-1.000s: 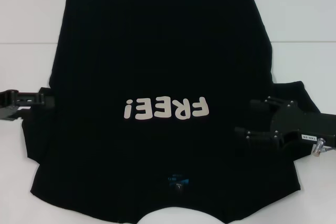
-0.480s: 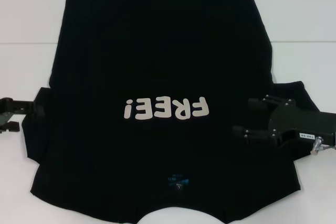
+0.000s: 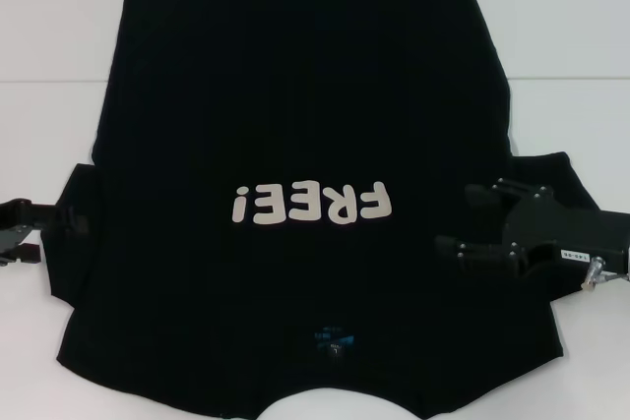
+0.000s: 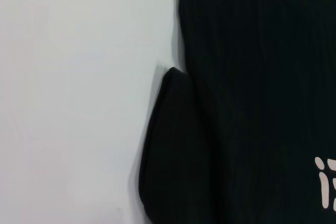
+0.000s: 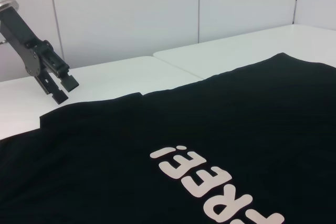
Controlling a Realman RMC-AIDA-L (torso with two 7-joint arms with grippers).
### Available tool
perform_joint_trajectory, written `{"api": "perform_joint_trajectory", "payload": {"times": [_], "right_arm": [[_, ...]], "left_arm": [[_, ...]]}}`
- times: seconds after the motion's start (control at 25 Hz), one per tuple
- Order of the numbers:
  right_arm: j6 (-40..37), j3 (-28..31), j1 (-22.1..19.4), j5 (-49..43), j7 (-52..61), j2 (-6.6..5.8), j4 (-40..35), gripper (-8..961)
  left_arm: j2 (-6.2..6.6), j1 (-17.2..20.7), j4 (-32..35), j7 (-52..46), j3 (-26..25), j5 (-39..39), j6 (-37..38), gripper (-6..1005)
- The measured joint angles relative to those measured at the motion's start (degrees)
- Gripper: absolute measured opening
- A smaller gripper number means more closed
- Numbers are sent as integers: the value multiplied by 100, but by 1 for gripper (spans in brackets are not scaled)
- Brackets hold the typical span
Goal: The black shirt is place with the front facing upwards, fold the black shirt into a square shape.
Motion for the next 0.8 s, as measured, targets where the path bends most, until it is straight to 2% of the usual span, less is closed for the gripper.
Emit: {"api": "perform_joint_trajectory", "payload": {"times": [0.44,0.8], "right_arm": [[-27,0,0,-28,0,0,15,911],[-34,0,-1,-32,0,0,29,911]], "left_arm": [[-99,7,-7,34,95,3,-117,921],[-106,24,-13,29,128,2,-215,920]]}}
